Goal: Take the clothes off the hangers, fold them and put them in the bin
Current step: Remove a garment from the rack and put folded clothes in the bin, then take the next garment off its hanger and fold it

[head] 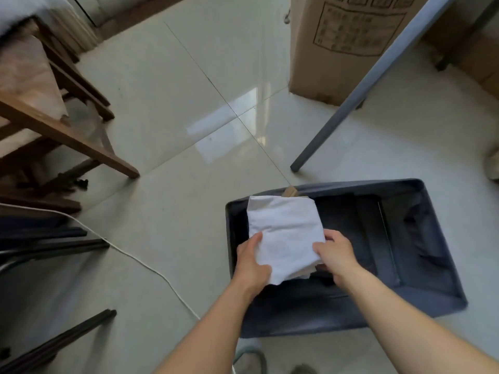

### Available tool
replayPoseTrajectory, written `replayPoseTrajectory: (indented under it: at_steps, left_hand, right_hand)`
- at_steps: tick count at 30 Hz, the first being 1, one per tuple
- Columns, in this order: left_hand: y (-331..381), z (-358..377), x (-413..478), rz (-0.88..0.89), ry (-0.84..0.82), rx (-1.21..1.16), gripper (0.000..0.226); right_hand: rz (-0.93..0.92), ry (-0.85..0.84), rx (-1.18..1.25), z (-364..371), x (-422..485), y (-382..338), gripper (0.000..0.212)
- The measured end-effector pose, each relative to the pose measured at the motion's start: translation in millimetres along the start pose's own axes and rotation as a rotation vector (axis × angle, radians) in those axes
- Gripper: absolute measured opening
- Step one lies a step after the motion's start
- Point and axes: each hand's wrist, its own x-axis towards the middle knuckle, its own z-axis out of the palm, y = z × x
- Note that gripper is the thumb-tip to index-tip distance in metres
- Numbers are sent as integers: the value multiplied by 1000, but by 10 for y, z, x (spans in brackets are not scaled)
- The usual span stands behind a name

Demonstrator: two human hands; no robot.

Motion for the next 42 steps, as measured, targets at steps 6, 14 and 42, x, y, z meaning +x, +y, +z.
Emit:
replayPoseTrajectory:
  at_steps: [6, 14, 42]
  left_hand:
    - [28, 86, 61, -90, -13, 62, 77]
    - [370, -1, -294, -143, -14, 131, 69]
    - [3586, -571, -4890, 336, -380, -295, 21]
  right_hand:
    - [-25, 23, -154, -14, 21, 50, 36]
    - [26, 47, -244, -218, -425, -286, 54]
    - [-317, 73, 687, -2325, -5466, -2096, 16]
